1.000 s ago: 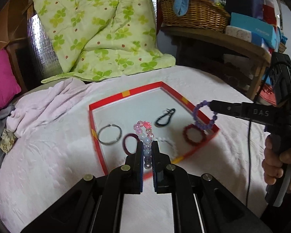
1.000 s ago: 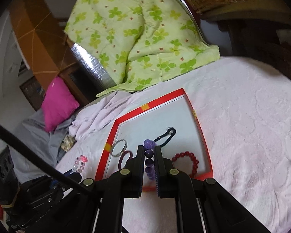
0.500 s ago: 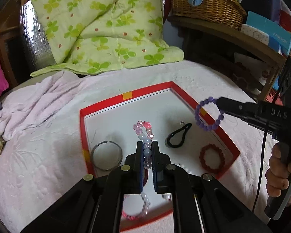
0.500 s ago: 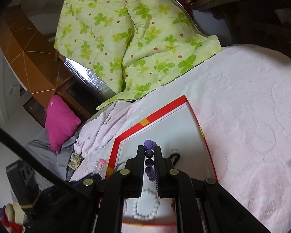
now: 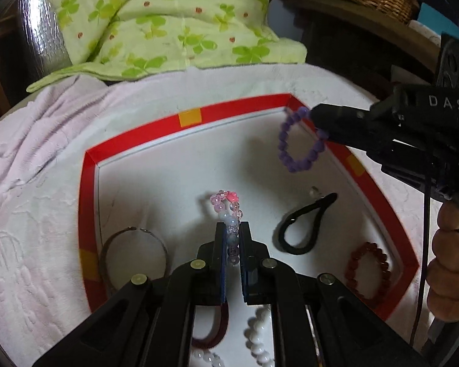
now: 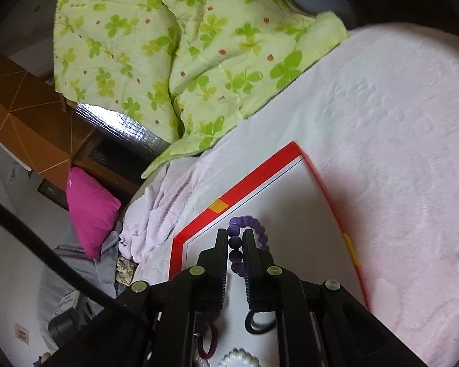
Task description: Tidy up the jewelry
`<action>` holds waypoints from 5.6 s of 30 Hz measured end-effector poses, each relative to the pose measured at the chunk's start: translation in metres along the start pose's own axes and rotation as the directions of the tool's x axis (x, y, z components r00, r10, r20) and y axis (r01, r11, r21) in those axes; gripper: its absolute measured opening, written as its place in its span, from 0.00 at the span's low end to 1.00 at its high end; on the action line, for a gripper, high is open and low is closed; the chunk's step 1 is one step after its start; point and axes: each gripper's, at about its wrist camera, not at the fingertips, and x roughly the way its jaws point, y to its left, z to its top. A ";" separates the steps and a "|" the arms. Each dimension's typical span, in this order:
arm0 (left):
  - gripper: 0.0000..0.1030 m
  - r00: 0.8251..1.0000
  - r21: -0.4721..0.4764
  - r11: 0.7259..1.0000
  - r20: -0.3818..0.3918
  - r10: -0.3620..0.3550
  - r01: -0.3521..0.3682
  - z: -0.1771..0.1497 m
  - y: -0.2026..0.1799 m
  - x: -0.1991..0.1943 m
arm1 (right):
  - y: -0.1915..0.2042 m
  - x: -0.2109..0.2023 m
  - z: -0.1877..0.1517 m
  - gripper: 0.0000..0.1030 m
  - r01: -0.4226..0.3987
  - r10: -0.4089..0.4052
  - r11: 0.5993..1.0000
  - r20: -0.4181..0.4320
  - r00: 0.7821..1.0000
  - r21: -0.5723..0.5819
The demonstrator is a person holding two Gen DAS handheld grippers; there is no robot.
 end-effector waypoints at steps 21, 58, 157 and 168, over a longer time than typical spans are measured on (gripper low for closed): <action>0.78 0.959 -0.091 0.992 0.261 0.113 -0.092 -0.057 -0.003 -0.170 | 0.043 -0.114 -0.052 0.52 0.147 -0.127 0.978 0.133 0.983 -0.151; 0.87 0.809 -0.222 0.917 0.432 0.398 -0.333 -0.233 -0.044 -0.400 | 0.183 -0.328 -0.292 0.58 0.349 -0.210 0.790 0.313 0.926 -0.505; 0.87 0.817 -0.238 0.925 0.438 0.375 -0.297 -0.235 -0.049 -0.412 | 0.186 -0.336 -0.289 0.63 0.400 -0.252 0.771 0.340 0.906 -0.496; 0.87 0.823 -0.254 0.925 0.432 0.369 -0.282 -0.217 -0.032 -0.401 | 0.199 -0.316 -0.267 0.63 0.437 -0.281 0.743 0.357 0.891 -0.506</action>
